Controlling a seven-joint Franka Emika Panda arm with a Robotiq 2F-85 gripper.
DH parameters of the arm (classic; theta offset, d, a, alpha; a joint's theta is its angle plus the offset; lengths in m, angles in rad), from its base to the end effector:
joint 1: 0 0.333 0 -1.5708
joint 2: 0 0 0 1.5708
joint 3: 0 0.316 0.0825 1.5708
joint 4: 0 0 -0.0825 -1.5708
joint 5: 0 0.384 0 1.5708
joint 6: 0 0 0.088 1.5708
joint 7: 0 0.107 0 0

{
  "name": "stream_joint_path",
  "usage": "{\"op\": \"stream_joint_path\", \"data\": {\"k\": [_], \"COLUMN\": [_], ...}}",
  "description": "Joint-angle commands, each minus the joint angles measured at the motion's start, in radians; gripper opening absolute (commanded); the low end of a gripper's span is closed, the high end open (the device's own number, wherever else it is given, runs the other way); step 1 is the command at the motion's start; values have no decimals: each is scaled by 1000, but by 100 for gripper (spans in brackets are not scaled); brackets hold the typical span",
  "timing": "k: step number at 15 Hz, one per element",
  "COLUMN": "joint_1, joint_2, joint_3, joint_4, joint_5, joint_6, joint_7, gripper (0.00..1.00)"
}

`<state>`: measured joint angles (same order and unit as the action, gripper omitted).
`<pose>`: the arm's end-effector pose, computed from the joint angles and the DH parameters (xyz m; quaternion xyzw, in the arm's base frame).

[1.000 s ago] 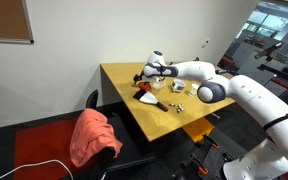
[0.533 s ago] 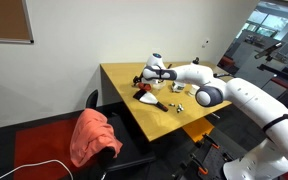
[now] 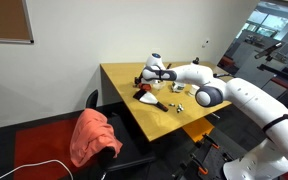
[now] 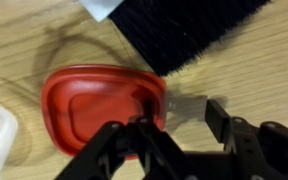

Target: Put the red lid on the clear bowl

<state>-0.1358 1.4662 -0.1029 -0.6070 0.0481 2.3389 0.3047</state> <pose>0.8001 -0.1423 0.0929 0.9638 -0.2289 0.1353 0.0207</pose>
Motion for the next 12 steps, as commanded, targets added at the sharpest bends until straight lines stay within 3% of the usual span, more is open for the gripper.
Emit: {"op": "stream_joint_path", "data": {"k": [1,4,5,7,11,12], "joint_1": [10,10,11,11,11,11], "joint_2": [0,0,0,0,0,0], "joint_3": [-18,-21,-24,-28,-38,-39], "joint_4": [8,6,5,3,-1,-1], "joint_5": [-22,-25,-26,-29,-34,-35], "joint_6": [-1,-3,-4,-6,-10,-10], "joint_7": [43,45,46,49,51,52], "gripper": [27,5,2,1,8,3]}}
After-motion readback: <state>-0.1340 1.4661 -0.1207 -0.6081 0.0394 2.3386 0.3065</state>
